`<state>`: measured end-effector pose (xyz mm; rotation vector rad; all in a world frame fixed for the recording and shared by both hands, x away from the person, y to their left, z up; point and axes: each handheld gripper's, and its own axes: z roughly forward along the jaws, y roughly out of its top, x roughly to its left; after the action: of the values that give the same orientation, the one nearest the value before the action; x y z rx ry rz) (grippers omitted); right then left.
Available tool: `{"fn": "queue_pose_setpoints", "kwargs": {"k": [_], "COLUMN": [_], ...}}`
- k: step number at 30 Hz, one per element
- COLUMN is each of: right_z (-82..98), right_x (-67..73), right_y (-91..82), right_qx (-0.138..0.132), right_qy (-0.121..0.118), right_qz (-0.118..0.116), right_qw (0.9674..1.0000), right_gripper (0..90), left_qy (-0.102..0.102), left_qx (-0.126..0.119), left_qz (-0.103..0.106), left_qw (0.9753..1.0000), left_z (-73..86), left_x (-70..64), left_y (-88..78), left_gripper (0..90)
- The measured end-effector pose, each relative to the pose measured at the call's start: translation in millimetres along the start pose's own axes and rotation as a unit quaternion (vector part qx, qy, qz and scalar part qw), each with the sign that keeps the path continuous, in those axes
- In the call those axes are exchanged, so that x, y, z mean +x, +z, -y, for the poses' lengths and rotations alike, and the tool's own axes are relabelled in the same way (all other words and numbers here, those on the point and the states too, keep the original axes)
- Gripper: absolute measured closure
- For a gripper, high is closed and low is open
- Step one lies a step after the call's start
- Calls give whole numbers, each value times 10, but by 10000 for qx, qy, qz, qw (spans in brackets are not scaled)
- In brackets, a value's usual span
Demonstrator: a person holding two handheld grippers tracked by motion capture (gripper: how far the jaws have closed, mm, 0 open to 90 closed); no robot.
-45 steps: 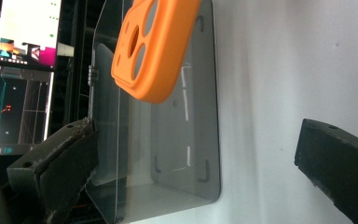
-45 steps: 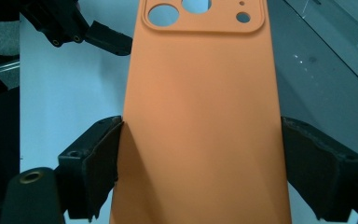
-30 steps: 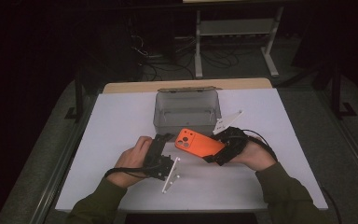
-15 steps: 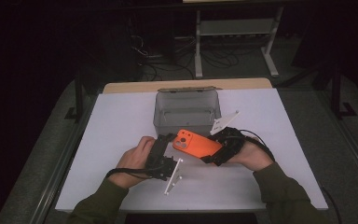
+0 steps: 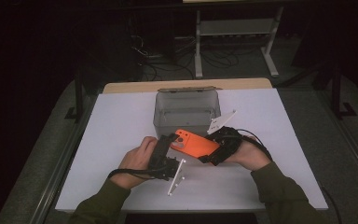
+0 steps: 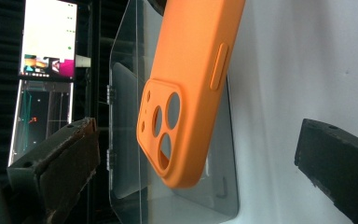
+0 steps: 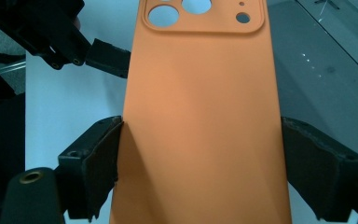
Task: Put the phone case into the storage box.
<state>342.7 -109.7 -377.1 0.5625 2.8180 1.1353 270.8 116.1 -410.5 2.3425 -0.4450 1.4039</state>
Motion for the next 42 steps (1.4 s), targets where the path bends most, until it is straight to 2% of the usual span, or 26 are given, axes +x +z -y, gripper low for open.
{"fn": "queue_pose_setpoints", "kwargs": {"k": [15, 23, 26, 31, 36, 42], "right_z": [-107, -158, -157, -155, -160, -164], "right_x": [3, -1, 3, -1, 3, 4], "right_y": [81, 124, 147, 162, 157, 149], "right_qx": [10, 5, 34, 51, 29, 14], "right_qy": [-3, -73, -84, -92, -82, -82], "right_qz": [-75, -114, -129, -151, -143, -130], "right_qw": [10000, 9999, 9999, 9998, 9999, 9999], "right_gripper": [156, 156, 156, 156, 156, 156], "left_qy": [51, 165, 120, 223, 222, 304], "left_qx": [54, 133, 80, 190, 249, 200], "left_qz": [-111, -171, -203, -245, -360, -545], "left_qw": [9999, 9996, 9997, 9993, 9988, 9978], "left_z": [-51, -89, -101, -107, -108, -115], "left_x": [-14, -14, -27, -47, -55, -81], "left_y": [48, 87, 107, 121, 113, 101], "left_gripper": [0, 0, 0, 0, 0, 68]}}
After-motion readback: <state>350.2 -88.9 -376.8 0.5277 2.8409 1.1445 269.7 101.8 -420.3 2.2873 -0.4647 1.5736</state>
